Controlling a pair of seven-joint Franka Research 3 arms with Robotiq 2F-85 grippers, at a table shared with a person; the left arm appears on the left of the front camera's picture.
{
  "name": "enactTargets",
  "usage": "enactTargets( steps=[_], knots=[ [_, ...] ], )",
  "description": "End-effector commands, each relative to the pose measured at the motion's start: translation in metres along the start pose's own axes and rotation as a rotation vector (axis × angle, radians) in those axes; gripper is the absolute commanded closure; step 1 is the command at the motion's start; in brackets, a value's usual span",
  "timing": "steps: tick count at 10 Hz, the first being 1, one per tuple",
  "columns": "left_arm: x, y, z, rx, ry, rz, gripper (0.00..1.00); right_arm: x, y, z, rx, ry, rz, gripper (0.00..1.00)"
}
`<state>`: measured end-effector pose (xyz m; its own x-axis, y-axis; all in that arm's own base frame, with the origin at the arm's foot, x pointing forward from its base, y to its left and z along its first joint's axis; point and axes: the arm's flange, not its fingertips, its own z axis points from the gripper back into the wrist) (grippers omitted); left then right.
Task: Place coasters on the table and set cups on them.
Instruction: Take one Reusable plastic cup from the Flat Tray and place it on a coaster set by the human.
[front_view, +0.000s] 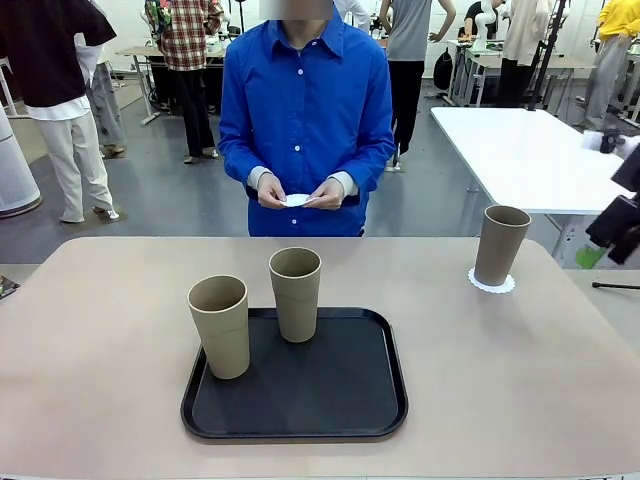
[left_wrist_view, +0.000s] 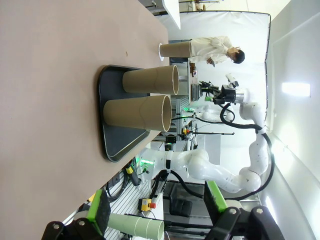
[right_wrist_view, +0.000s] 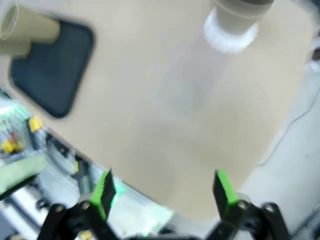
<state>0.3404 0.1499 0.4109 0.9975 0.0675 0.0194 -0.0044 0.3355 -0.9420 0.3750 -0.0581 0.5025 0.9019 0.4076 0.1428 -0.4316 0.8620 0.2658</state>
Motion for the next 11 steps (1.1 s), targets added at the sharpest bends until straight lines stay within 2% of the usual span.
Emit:
enactTargets(
  steps=[1, 2, 3, 4, 5, 6, 7, 9, 11],
  knots=[
    [-0.001, -0.001, 0.002, -0.011, -0.001, -0.007, 0.00, 0.005, 0.003, 0.002, 0.215, -0.067, -0.081, 0.00],
    [-0.001, -0.001, 0.002, -0.011, -0.001, -0.007, 0.00, 0.001, 0.009, 0.005, 0.116, -0.094, 0.042, 0.00],
    [-0.001, -0.001, 0.002, -0.011, -0.001, -0.007, 0.00, -0.007, 0.000, -0.004, 0.113, 0.010, -0.038, 0.00],
    [-0.001, -0.001, 0.002, -0.011, -0.001, -0.007, 0.00, -0.006, 0.003, -0.002, 0.152, -0.017, -0.028, 0.00],
    [-0.001, -0.001, 0.002, -0.011, -0.001, -0.007, 0.00, -0.020, -0.009, 0.010, 0.470, -0.183, 0.006, 0.00],
    [-0.001, -0.001, 0.002, -0.011, -0.001, -0.007, 0.00, -0.032, -0.043, 0.012, 0.714, -0.239, -0.048, 0.00],
    [-0.001, -0.001, 0.002, -0.011, -0.001, -0.007, 0.00, -0.053, -0.081, 0.013, 0.900, -0.272, -0.078, 0.00],
    [-0.001, -0.001, 0.002, -0.011, -0.001, -0.007, 0.00, -0.092, -0.140, 0.001, 1.043, -0.405, -0.190, 0.00],
    [-0.001, -0.001, 0.002, -0.011, -0.001, -0.007, 0.00, -0.122, -0.184, -0.022, 1.094, -0.480, -0.327, 0.00]
  ],
)
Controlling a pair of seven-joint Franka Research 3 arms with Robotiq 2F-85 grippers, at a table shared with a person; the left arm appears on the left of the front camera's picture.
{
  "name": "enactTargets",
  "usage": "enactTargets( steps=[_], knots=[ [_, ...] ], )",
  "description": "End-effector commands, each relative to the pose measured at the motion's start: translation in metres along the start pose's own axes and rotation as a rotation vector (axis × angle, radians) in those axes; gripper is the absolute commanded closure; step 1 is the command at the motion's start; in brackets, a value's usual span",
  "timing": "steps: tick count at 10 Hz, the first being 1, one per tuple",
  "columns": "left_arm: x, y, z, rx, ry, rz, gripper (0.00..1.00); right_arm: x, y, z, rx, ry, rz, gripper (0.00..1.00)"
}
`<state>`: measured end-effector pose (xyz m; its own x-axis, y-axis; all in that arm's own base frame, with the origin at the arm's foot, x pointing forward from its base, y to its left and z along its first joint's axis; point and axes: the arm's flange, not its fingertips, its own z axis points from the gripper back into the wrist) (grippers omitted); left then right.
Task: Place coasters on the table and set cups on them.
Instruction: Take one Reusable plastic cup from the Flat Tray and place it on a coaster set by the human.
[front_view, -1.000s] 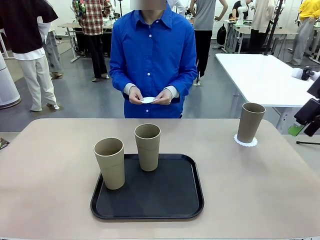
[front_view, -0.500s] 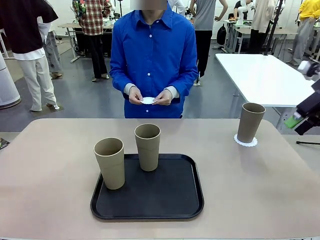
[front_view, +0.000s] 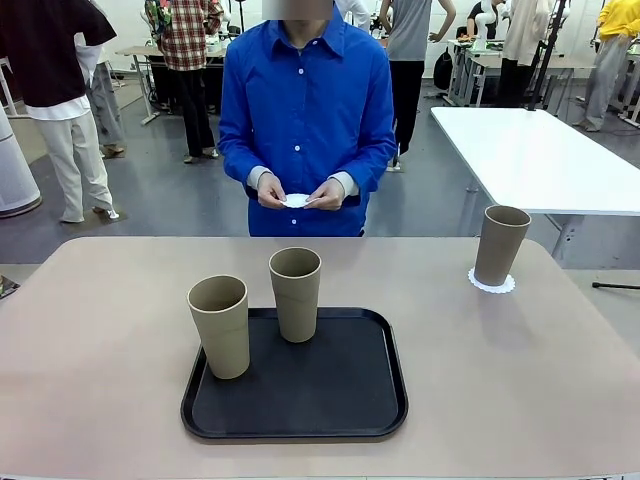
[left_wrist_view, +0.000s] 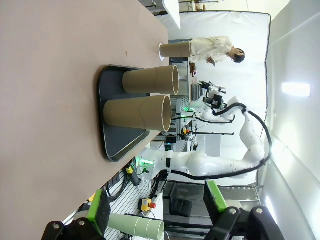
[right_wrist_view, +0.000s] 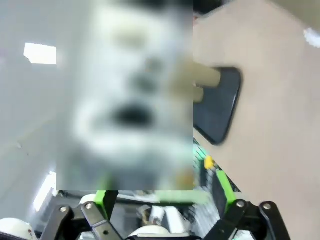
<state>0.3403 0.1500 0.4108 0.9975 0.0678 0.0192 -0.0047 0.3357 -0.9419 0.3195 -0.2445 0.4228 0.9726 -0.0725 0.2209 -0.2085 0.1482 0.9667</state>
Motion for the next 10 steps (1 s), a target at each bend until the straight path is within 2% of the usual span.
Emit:
enactTargets(
  steps=[1, 4, 6, 7, 10],
  knots=[
    [-0.001, -0.001, 0.002, -0.011, -0.001, -0.007, 0.00, 0.019, -0.028, 0.023, 0.055, -0.075, -0.062, 0.00],
    [-0.001, -0.001, 0.002, -0.011, -0.001, -0.007, 0.00, 0.010, -0.044, 0.042, 0.074, -0.055, -0.087, 0.00],
    [-0.001, -0.001, 0.002, -0.011, -0.001, -0.007, 0.00, 0.014, -0.040, 0.036, 0.041, -0.010, -0.073, 0.00],
    [-0.001, -0.001, 0.002, -0.011, -0.001, -0.007, 0.00, 0.008, -0.049, 0.037, 0.065, -0.067, -0.100, 0.00],
    [-0.001, -0.001, 0.002, -0.011, -0.001, -0.007, 0.00, 0.008, -0.049, 0.037, 0.065, -0.067, -0.100, 0.00]
  ],
)
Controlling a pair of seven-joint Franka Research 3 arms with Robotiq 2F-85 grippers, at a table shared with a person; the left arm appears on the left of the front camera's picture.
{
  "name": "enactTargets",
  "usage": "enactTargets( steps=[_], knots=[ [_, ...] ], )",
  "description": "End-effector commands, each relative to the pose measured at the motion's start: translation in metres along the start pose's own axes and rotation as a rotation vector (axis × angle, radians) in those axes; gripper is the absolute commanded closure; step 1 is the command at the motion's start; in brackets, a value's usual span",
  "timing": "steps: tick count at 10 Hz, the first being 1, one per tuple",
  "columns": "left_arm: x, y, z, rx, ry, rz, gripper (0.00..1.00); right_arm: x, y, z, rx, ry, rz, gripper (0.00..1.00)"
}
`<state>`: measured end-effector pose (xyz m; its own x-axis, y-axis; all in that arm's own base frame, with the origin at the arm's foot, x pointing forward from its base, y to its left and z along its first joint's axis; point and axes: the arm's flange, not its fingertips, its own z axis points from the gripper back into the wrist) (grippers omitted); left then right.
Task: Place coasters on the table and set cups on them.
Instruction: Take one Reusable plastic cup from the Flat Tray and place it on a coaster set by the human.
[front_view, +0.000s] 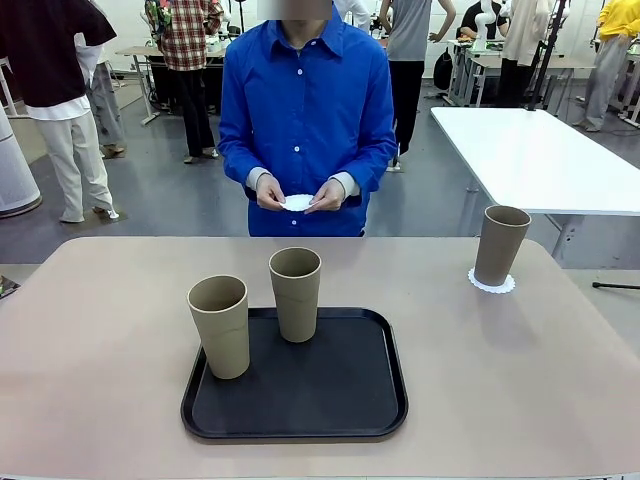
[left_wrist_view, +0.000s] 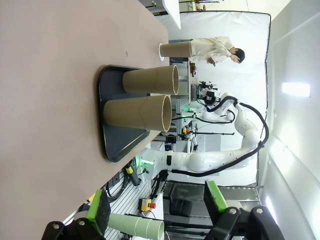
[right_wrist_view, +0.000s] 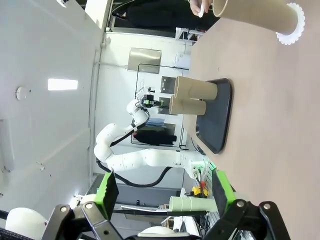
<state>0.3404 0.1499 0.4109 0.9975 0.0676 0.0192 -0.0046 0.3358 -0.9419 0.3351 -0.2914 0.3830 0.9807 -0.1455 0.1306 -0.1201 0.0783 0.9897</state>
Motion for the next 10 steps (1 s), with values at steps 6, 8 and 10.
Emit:
enactTargets(
  steps=[6, 8, 10],
  knots=[
    [-0.0010, -0.0014, 0.0016, -0.012, -0.001, -0.007, 0.00, -0.0013, -0.0010, -0.0020, 0.005, -0.004, -0.002, 0.00],
    [-0.0010, -0.0014, 0.0016, -0.012, -0.001, -0.007, 0.00, -0.0013, -0.0010, -0.0020, 0.005, -0.004, -0.002, 0.00],
    [-0.0010, -0.0014, 0.0016, -0.012, -0.001, -0.007, 0.00, -0.0013, -0.0010, -0.0020, 0.005, -0.004, -0.002, 0.00]
  ],
)
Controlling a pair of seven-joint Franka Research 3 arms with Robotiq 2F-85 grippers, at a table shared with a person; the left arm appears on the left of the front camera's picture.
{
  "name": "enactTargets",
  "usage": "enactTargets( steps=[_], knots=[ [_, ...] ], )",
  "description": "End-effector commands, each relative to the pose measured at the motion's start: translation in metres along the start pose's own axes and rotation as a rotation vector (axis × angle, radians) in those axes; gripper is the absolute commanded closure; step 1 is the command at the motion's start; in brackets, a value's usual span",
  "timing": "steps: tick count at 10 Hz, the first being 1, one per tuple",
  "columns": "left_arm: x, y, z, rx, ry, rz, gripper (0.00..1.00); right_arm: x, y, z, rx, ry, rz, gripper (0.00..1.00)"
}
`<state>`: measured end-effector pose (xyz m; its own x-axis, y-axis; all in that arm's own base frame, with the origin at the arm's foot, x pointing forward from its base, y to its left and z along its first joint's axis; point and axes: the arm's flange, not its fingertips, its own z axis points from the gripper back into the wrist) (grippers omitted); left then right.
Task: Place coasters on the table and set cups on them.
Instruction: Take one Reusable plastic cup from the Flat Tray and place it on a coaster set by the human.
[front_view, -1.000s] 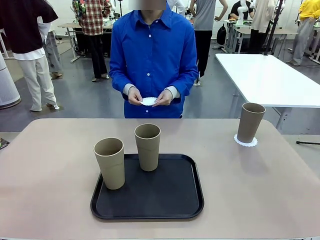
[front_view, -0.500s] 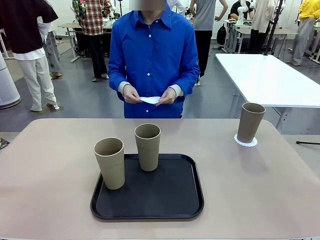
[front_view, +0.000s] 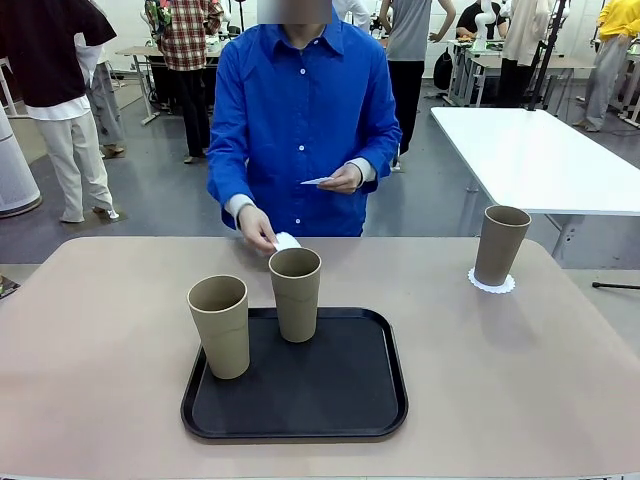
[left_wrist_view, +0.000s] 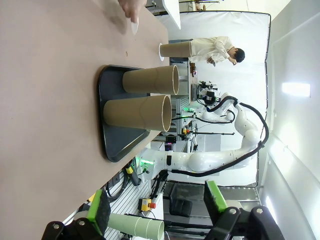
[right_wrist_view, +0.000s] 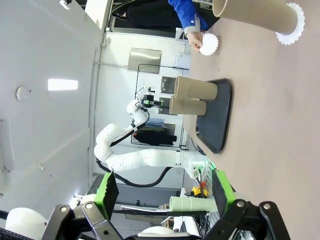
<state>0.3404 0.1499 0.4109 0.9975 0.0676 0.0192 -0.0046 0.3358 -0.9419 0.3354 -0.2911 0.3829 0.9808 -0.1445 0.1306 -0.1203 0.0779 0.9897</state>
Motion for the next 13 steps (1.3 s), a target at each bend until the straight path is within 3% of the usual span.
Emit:
enactTargets(
  steps=[1, 13],
  knots=[
    [-0.0010, -0.0014, 0.0016, -0.012, -0.001, -0.007, 0.00, -0.0015, -0.0009, -0.0016, 0.005, -0.005, -0.002, 0.00],
    [-0.0010, -0.0014, 0.0016, -0.012, -0.001, -0.007, 0.00, -0.0015, -0.0009, -0.0016, 0.005, -0.005, -0.002, 0.00]
  ],
)
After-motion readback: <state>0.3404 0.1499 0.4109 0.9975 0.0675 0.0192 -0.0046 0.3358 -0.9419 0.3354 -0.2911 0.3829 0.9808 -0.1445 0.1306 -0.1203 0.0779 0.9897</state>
